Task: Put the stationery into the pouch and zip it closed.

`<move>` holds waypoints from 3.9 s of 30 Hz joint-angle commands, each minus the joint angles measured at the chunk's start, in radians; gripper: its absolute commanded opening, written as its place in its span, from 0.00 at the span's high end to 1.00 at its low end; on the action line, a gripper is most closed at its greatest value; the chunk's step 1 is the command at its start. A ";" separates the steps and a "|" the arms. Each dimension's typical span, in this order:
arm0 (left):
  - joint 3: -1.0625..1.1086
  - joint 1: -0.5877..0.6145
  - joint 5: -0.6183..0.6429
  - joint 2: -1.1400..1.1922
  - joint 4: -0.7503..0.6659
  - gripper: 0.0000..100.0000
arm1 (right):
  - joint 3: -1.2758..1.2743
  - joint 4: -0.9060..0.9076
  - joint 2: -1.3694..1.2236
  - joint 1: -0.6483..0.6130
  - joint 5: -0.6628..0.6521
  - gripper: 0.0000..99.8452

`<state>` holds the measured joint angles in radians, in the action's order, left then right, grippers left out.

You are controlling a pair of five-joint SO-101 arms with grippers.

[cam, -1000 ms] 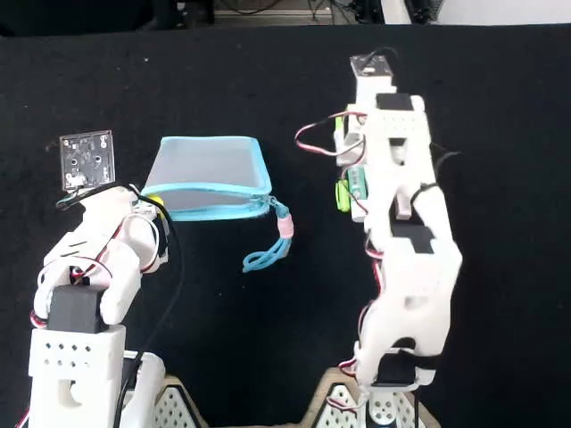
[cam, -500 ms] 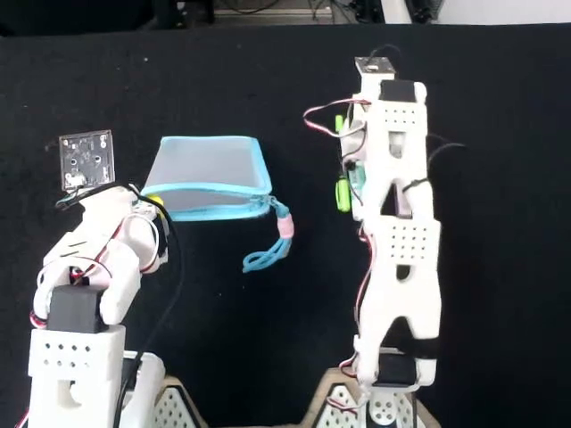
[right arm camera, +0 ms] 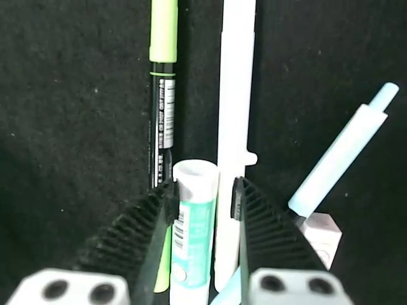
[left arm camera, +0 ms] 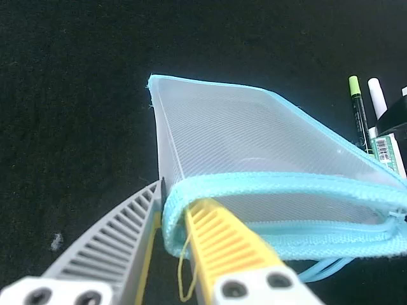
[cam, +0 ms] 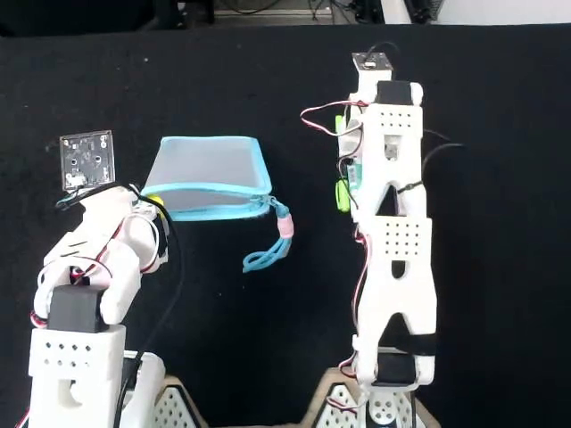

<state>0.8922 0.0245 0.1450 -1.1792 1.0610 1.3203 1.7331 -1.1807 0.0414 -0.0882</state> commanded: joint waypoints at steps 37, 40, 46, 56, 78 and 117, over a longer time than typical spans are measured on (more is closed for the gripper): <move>-0.012 0.005 0.011 -0.012 0.003 0.97 | -1.380 -0.287 1.059 0.055 -0.115 0.99; -0.012 0.002 0.011 -0.012 0.003 0.97 | -1.678 -0.454 1.194 0.040 -0.155 0.99; -0.012 0.002 0.011 -0.012 0.003 0.97 | -1.966 -0.588 1.293 -0.087 -0.173 0.94; -0.012 0.010 0.011 -0.012 0.003 0.97 | -1.966 -0.586 1.294 -0.180 -0.176 0.87; -0.019 0.002 0.012 -0.012 0.025 0.97 | -1.787 -0.390 1.302 -0.135 -0.261 0.99; -0.013 0.002 0.012 -0.012 0.023 0.97 | -2.364 -1.550 2.244 -0.792 -0.009 0.99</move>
<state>0.8922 0.0245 0.1450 -1.1792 1.0825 -1.0150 0.2938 1.0457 -0.7442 -0.0944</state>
